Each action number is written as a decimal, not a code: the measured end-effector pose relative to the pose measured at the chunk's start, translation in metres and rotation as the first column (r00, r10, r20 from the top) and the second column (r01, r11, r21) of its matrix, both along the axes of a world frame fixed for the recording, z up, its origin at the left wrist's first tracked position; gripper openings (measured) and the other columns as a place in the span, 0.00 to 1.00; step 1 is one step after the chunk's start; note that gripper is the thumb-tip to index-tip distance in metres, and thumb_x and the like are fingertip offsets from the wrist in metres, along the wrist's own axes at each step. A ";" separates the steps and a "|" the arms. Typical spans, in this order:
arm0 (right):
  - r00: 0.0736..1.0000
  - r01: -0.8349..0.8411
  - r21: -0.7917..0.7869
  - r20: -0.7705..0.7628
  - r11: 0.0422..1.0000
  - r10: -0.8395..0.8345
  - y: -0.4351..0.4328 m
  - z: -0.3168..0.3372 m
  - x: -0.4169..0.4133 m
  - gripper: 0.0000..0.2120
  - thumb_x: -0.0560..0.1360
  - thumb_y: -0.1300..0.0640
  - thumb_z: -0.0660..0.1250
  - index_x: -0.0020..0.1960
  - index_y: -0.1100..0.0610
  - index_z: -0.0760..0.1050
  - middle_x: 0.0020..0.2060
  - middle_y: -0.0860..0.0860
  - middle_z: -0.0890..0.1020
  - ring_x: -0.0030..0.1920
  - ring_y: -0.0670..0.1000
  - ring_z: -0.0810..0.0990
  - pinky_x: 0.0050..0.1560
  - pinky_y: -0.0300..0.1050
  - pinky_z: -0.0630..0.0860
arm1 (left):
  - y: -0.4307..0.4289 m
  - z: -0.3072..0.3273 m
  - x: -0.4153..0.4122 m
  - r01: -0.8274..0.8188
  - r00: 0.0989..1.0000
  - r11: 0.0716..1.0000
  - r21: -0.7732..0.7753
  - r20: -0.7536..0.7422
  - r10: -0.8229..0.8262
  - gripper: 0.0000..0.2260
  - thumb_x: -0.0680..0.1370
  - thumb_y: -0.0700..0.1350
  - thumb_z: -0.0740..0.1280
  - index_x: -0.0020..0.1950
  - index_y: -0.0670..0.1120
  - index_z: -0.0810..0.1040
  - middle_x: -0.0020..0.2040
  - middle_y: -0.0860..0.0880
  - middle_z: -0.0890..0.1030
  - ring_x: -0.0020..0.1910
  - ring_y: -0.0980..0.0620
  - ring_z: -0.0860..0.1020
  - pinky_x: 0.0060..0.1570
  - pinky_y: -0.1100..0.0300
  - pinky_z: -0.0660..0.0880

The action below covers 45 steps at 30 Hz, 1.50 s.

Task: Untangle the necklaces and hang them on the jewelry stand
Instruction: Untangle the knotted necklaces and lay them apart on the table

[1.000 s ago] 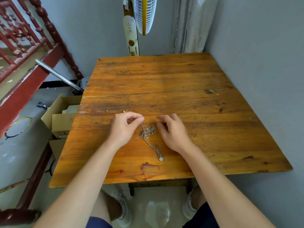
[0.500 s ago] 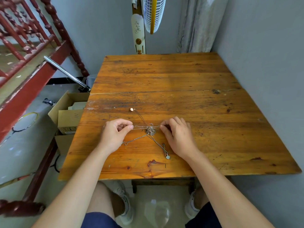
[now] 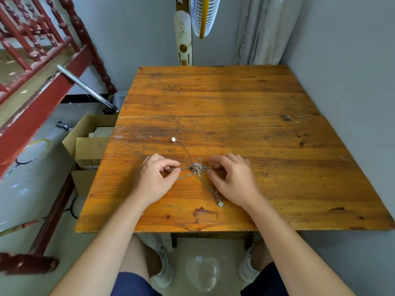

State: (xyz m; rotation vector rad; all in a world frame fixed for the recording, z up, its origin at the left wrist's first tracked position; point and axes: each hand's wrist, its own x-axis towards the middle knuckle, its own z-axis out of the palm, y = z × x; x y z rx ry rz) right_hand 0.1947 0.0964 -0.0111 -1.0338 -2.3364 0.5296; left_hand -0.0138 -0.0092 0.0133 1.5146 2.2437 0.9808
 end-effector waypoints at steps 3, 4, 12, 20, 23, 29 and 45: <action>1.000 0.009 0.018 0.011 1.000 -0.009 0.000 0.000 -0.001 0.12 0.77 0.45 0.68 0.58 0.46 0.82 0.45 0.42 0.78 0.49 0.47 0.74 0.52 0.47 0.68 | 0.000 -0.003 0.002 -0.014 0.999 0.999 0.033 -0.048 0.016 0.03 0.74 0.47 0.72 0.44 0.54 0.85 0.41 0.56 0.77 0.45 0.55 0.74 0.47 0.56 0.72; 1.000 0.008 0.022 0.001 1.000 -0.008 -0.001 0.000 -0.001 0.09 0.78 0.46 0.69 0.55 0.46 0.82 0.44 0.42 0.77 0.48 0.47 0.74 0.52 0.47 0.68 | 0.000 -0.003 0.002 -0.017 0.998 0.999 0.035 -0.052 0.019 0.03 0.74 0.46 0.72 0.43 0.54 0.84 0.41 0.56 0.77 0.45 0.55 0.74 0.47 0.56 0.73; 1.000 -0.003 0.012 0.005 1.000 0.003 0.001 0.002 0.000 0.07 0.80 0.47 0.65 0.54 0.48 0.79 0.45 0.40 0.74 0.48 0.45 0.72 0.52 0.45 0.65 | 0.025 0.007 -0.002 0.100 0.984 0.994 0.033 -0.152 -0.094 0.08 0.78 0.46 0.68 0.56 0.54 0.82 0.42 0.54 0.75 0.41 0.53 0.74 0.42 0.53 0.77; 0.999 -0.005 -0.033 -0.043 0.999 0.003 0.003 0.001 0.000 0.06 0.81 0.47 0.63 0.52 0.46 0.77 0.44 0.38 0.75 0.47 0.42 0.71 0.52 0.44 0.64 | 0.049 0.006 -0.005 0.258 0.888 0.962 -0.093 -0.368 -0.275 0.06 0.78 0.48 0.68 0.52 0.50 0.82 0.48 0.53 0.73 0.53 0.51 0.72 0.47 0.49 0.76; 1.000 0.025 -0.020 -0.018 0.999 -0.026 0.005 -0.001 -0.002 0.05 0.81 0.47 0.63 0.52 0.46 0.77 0.44 0.39 0.75 0.47 0.44 0.73 0.51 0.44 0.64 | 0.050 0.002 -0.009 0.202 0.896 0.973 -0.108 -0.381 -0.228 0.06 0.81 0.46 0.64 0.53 0.47 0.79 0.51 0.51 0.72 0.53 0.50 0.73 0.46 0.50 0.76; 0.997 0.070 0.007 0.021 0.997 -0.071 0.006 -0.003 -0.006 0.06 0.81 0.47 0.64 0.52 0.47 0.78 0.44 0.42 0.79 0.46 0.48 0.75 0.49 0.44 0.64 | 0.053 0.001 -0.015 0.070 0.966 0.997 -0.033 -0.249 -0.076 0.06 0.83 0.41 0.59 0.50 0.43 0.75 0.52 0.51 0.67 0.48 0.49 0.73 0.46 0.54 0.70; 0.951 0.184 -0.252 -0.197 0.950 -0.237 0.005 -0.001 -0.006 0.03 0.85 0.53 0.56 0.54 0.51 0.68 0.48 0.48 0.80 0.47 0.50 0.78 0.44 0.44 0.73 | 0.049 -0.010 -0.018 -0.098 0.979 0.990 0.100 -0.168 0.114 0.06 0.82 0.38 0.58 0.51 0.39 0.74 0.56 0.44 0.70 0.48 0.51 0.72 0.47 0.60 0.69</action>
